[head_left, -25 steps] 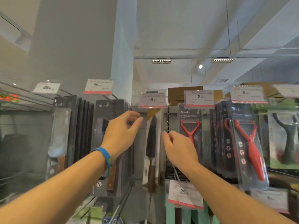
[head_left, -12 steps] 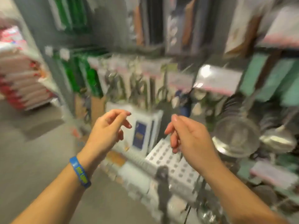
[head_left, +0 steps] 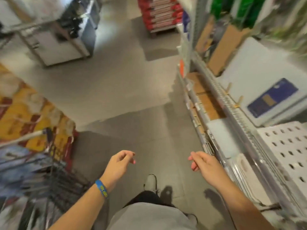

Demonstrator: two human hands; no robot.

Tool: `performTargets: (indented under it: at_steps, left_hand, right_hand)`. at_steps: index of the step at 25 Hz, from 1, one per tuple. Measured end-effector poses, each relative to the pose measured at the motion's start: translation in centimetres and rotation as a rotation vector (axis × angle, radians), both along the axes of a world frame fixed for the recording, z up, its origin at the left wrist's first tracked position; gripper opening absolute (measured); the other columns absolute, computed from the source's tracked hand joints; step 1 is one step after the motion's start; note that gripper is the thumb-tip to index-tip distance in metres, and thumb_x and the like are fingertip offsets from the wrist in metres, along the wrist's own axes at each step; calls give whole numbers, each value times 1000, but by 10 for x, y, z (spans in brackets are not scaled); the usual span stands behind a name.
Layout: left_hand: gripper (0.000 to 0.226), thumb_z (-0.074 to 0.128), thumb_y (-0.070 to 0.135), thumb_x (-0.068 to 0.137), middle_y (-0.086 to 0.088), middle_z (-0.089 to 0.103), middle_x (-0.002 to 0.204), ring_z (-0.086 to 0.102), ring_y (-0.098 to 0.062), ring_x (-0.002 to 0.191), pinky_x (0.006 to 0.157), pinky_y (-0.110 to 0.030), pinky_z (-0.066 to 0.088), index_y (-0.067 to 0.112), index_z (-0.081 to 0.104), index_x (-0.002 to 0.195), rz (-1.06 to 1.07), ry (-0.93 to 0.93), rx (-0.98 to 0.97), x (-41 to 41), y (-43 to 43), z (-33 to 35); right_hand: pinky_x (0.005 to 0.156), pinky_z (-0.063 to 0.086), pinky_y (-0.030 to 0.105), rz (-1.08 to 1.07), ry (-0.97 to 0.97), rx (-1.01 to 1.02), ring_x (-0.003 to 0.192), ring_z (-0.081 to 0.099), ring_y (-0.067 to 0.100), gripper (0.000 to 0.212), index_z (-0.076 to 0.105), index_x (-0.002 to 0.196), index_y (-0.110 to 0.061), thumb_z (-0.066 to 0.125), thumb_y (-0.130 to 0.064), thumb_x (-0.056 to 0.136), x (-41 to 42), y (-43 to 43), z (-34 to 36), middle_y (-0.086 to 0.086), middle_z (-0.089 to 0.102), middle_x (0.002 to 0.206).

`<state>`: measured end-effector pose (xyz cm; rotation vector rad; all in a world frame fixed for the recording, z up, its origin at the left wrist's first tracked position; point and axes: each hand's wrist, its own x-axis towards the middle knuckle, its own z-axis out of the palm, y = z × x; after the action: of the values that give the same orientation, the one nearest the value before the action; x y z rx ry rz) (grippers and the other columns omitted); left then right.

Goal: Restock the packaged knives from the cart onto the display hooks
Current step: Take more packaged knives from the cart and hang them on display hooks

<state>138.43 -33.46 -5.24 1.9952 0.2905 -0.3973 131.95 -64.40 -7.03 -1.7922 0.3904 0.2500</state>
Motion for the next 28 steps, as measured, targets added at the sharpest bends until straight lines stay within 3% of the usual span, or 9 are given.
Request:
performTargets:
  at_steps: [4, 9, 14, 18, 22, 26, 28]
  left_hand:
    - [20, 53, 15, 101, 0, 71, 71, 37, -7, 41, 42, -20, 30, 12, 71, 92, 180, 81, -3, -19, 67, -39]
    - [23, 50, 17, 103, -5, 72, 76, 44, -12, 40, 39, -20, 35, 12, 70, 93, 417, 162, -48, -21, 166, -64]
    - [24, 48, 15, 103, -9, 72, 77, 43, -12, 36, 35, -19, 32, 9, 70, 95, 788, 80, -119, -3, 286, -63]
    - [26, 47, 18, 104, -6, 72, 77, 45, -14, 41, 41, -22, 33, 10, 70, 95, 978, 25, -108, -14, 363, -52]
    - [27, 50, 25, 102, 0, 73, 74, 46, -11, 41, 42, -21, 37, 16, 73, 90, 1222, 30, -148, -40, 393, -50]
    - [22, 54, 22, 101, 1, 72, 70, 48, -5, 40, 38, -17, 37, 14, 72, 90, 1560, 46, -228, -51, 393, -61]
    - [22, 53, 18, 100, 4, 70, 69, 49, -3, 45, 40, -15, 37, 14, 71, 89, 1720, 53, -270, -52, 382, -59]
  right_hand:
    - [59, 46, 14, 128, 100, 22, 60, 62, 11, 30, 72, 85, -12, 53, -23, 106, 37, 47, -26, -2, 68, 62]
    - [57, 43, 15, 370, 143, -16, 57, 59, 7, 29, 72, 87, -12, 54, -24, 106, 121, 159, -32, -3, 67, 62]
    - [67, 46, 27, 716, 97, -71, 62, 60, 9, 32, 71, 87, -14, 53, -31, 106, 207, 309, -26, -2, 67, 65]
    - [58, 44, 16, 969, 27, -85, 59, 59, 6, 32, 71, 84, -14, 53, -27, 106, 259, 440, -8, -5, 66, 62]
    - [64, 47, 21, 1215, 37, -87, 63, 62, 6, 33, 73, 85, -17, 53, -30, 106, 284, 533, -1, -5, 67, 65]
    - [59, 46, 11, 1461, 56, -89, 60, 62, 2, 32, 74, 85, -17, 52, -27, 106, 306, 604, -14, -6, 68, 64]
    - [63, 49, 17, 1626, 69, -107, 63, 64, 6, 32, 73, 85, -19, 51, -28, 107, 312, 633, -17, -4, 70, 66]
